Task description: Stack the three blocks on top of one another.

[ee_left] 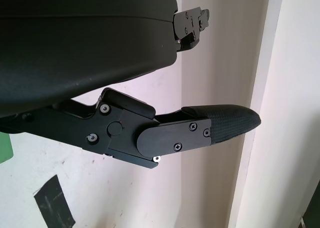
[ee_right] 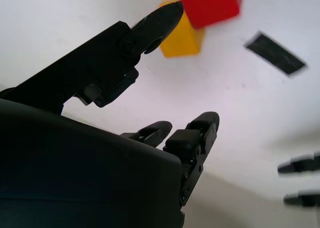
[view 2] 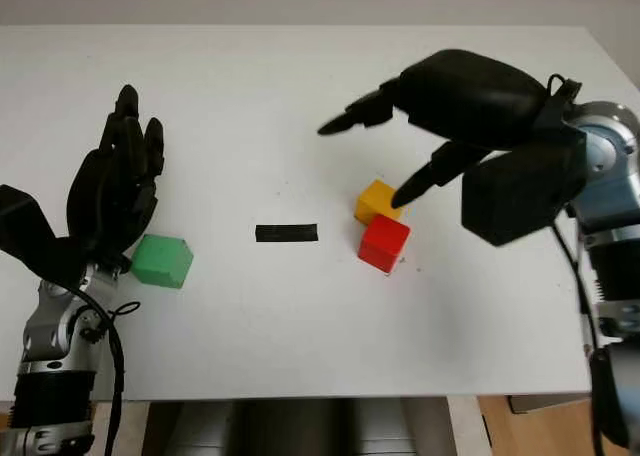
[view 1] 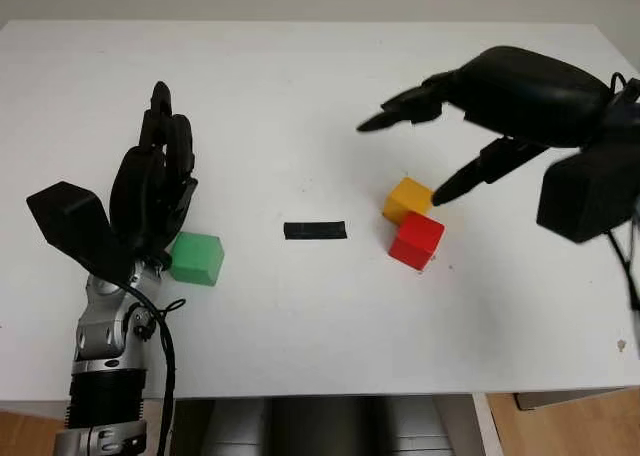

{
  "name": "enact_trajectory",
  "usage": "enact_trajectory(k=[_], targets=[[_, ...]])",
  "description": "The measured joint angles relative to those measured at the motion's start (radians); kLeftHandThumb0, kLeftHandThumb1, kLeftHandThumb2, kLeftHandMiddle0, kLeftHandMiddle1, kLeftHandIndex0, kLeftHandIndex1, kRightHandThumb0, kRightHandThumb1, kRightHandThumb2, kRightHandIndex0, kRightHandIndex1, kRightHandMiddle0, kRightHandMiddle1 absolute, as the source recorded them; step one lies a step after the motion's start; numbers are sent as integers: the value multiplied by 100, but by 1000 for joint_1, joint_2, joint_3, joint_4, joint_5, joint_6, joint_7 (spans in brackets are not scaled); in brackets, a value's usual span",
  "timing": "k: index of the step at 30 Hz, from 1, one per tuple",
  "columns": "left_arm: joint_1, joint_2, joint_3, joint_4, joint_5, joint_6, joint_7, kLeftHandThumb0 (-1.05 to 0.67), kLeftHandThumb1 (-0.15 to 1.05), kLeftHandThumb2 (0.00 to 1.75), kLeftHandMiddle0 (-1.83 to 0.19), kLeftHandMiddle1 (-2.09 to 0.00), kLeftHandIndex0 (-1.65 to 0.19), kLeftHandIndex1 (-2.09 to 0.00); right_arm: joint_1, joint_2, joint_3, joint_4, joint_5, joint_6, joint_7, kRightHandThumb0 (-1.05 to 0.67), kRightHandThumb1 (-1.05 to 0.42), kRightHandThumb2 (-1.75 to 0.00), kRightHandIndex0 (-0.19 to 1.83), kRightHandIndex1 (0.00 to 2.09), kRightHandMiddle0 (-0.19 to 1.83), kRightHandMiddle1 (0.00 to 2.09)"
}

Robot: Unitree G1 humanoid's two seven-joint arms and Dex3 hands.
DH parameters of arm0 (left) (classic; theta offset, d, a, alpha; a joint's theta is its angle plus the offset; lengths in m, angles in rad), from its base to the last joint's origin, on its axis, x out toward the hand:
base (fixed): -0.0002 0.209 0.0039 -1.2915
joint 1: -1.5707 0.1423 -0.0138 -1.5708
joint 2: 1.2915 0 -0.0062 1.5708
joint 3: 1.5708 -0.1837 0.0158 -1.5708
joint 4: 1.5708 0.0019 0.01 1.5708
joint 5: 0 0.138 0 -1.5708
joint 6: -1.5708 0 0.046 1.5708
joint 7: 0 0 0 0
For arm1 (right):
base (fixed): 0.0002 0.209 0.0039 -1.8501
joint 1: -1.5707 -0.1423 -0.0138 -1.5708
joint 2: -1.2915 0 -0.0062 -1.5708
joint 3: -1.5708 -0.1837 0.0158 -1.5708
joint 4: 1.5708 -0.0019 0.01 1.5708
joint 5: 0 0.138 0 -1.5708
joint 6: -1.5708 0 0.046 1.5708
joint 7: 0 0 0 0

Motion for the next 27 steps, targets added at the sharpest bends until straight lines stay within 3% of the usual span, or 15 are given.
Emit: enact_trajectory(k=[4,11,27], targets=[[-16,2,-2,0,0,5,0,-78,105,57,19,0,19,0,10,-49,15,-37,-29,-81,8,-58,-66,-6,41,4,62,5],[-34,2,-6,1,0,5,-10,-78,105,57,19,0,19,0,62,-49,16,11,-116,-237,-142,-66,-64,-5,40,4,68,7],[-33,3,-5,-4,0,19,-9,-77,105,55,19,0,19,0,69,20,77,193,-293,-334,-414,-67,-65,-6,30,3,70,6]])
